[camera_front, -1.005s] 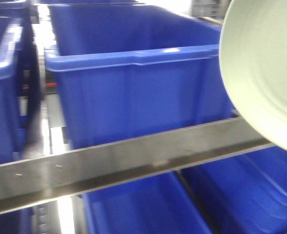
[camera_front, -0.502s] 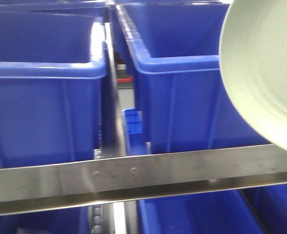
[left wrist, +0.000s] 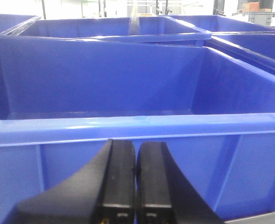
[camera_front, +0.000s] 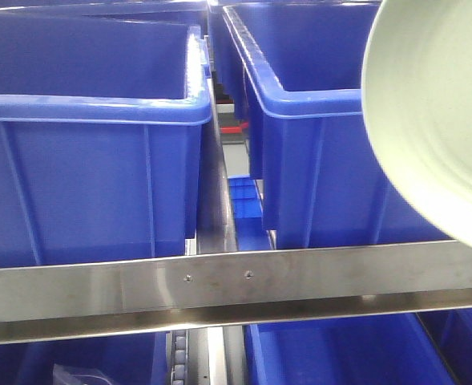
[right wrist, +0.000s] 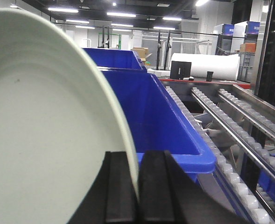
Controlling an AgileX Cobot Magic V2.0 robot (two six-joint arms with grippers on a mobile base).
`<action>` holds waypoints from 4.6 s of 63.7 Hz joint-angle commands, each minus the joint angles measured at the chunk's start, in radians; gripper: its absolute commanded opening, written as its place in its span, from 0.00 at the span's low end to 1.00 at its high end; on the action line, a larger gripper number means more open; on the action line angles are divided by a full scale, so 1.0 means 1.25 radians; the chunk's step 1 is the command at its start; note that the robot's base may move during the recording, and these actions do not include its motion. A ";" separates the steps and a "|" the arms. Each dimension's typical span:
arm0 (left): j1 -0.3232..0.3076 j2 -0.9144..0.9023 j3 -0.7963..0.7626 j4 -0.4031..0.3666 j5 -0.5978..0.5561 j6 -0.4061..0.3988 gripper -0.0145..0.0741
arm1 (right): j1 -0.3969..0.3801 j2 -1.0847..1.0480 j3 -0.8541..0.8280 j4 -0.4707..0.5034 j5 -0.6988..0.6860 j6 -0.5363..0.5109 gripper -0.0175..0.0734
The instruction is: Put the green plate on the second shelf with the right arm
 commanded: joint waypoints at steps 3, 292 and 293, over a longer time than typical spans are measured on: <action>-0.002 -0.014 0.032 -0.002 -0.071 -0.002 0.31 | -0.005 -0.014 -0.020 0.010 -0.095 0.007 0.25; -0.002 -0.014 0.032 -0.002 -0.071 -0.002 0.31 | 0.000 -0.015 -0.049 0.051 -0.062 -0.020 0.24; -0.002 -0.014 0.032 -0.002 -0.071 -0.002 0.31 | 0.000 -0.015 -0.044 0.048 -0.070 -0.019 0.24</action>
